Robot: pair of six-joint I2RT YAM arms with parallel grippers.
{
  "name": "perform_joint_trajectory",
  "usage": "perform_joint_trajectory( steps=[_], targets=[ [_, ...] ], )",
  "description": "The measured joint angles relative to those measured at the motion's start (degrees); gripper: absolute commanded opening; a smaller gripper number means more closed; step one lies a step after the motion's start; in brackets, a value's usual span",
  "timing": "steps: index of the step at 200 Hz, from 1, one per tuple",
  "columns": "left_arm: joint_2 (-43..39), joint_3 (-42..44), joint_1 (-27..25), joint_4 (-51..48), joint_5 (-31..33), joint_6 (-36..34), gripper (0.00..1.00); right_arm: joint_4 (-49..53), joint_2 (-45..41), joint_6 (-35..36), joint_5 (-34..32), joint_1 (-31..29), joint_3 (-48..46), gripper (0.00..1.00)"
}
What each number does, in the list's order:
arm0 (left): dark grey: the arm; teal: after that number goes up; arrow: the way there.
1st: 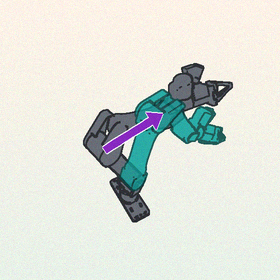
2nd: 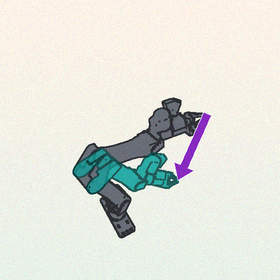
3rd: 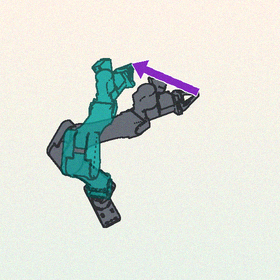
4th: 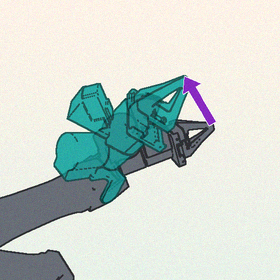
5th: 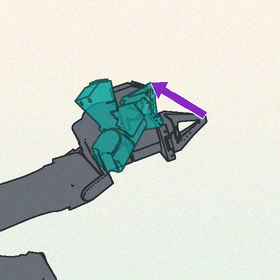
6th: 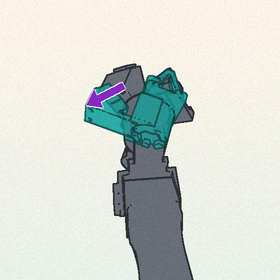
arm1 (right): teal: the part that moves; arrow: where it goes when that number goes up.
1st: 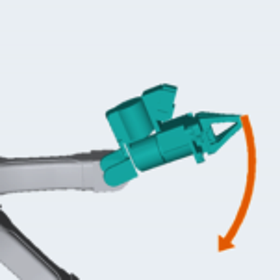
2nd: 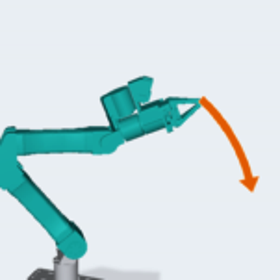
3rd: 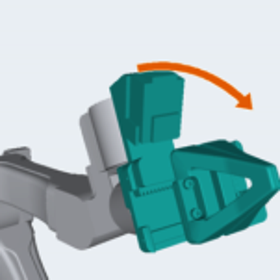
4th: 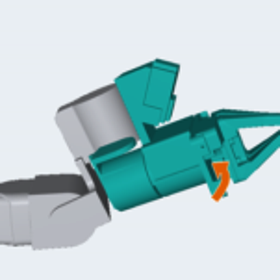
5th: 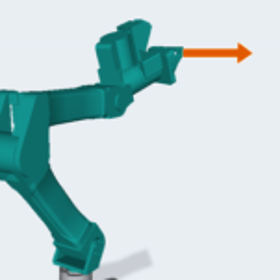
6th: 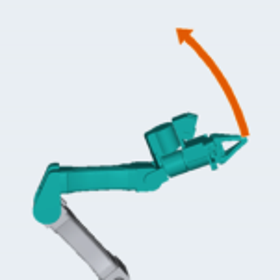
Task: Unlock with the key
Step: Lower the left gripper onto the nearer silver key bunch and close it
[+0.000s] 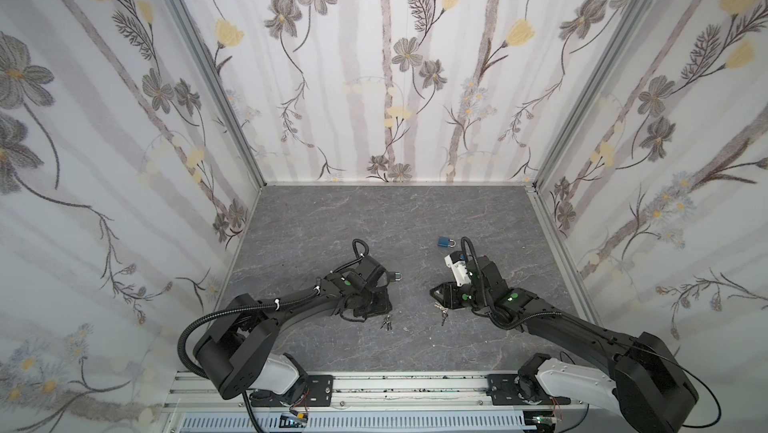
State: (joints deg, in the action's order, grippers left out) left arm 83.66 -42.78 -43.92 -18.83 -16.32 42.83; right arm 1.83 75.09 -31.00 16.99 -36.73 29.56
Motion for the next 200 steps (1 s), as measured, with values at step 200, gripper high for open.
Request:
perform_joint_trajectory(
  steps=[200],
  targets=[
    [9.2,-10.4,-7.7,-12.7,9.0,-6.6,0.00,-2.4,2.6,-1.1,-0.9,0.0,-1.8,0.44]
  ],
)
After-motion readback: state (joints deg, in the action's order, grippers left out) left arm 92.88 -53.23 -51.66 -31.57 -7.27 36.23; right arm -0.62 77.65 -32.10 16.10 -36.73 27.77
